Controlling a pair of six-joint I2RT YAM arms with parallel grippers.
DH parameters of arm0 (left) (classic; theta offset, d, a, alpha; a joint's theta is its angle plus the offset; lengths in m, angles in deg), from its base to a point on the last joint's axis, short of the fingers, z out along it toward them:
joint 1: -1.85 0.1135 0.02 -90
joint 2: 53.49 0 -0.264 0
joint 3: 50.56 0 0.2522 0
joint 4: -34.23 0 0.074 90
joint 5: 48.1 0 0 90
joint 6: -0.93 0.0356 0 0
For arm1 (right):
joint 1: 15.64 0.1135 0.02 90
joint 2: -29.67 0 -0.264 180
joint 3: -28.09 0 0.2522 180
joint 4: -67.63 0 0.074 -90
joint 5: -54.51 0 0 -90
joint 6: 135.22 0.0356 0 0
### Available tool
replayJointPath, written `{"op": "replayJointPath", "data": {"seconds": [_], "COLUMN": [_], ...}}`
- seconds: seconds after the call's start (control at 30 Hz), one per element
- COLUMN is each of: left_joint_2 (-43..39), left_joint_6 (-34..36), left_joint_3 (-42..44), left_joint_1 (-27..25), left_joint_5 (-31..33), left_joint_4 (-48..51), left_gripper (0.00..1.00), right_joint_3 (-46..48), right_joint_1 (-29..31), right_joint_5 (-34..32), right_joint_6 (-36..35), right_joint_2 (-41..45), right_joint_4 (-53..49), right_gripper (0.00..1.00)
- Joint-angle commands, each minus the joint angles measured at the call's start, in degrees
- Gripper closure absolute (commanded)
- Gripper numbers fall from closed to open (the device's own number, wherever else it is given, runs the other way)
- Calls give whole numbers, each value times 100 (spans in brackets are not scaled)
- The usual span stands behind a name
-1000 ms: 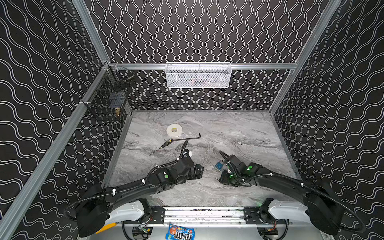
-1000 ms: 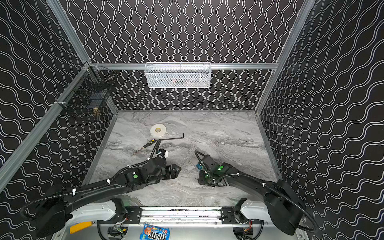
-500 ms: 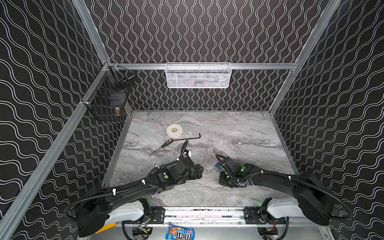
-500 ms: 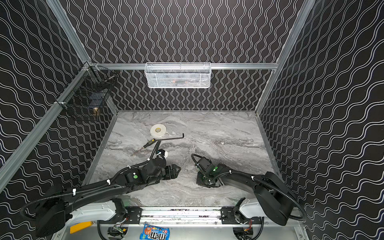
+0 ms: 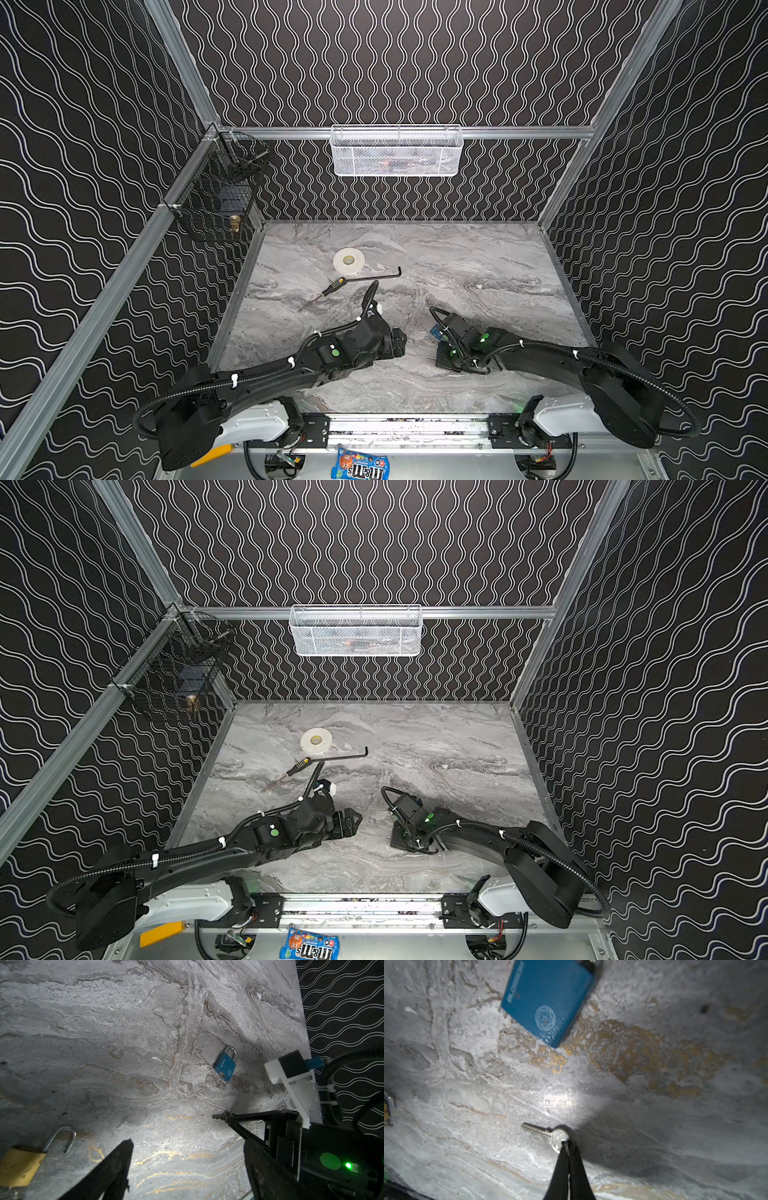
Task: Unlock with the key
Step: 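Lift the silver key with the right gripper while the left gripper moves inward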
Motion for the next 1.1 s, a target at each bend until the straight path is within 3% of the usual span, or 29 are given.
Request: {"op": "replayJointPath", "data": {"seconds": [0.0,0.43,0.63,1.07], "left_joint_2": [24,99,274,810], "left_joint_6": [-300,-1420,-1537,-1248], "left_joint_3": [-27,170,170,-53], "left_joint_1": [2,-7,-42,-69], "left_joint_5": [-70,-179,-105,2], "left_joint_4": [-266,-972,-1307,-2124], "left_gripper": [13,13,15,36], "right_joint_3": [110,471,406,312], "right_joint_1": [-63,-249,-294,-298], "right_joint_5": [81,768,965,1344], "right_joint_6": [113,493,624,668], "right_joint_2": [59,768,1070,1488], "right_joint_4": [214,1392,1673,2078], "right_gripper": [100,100,100,100]}}
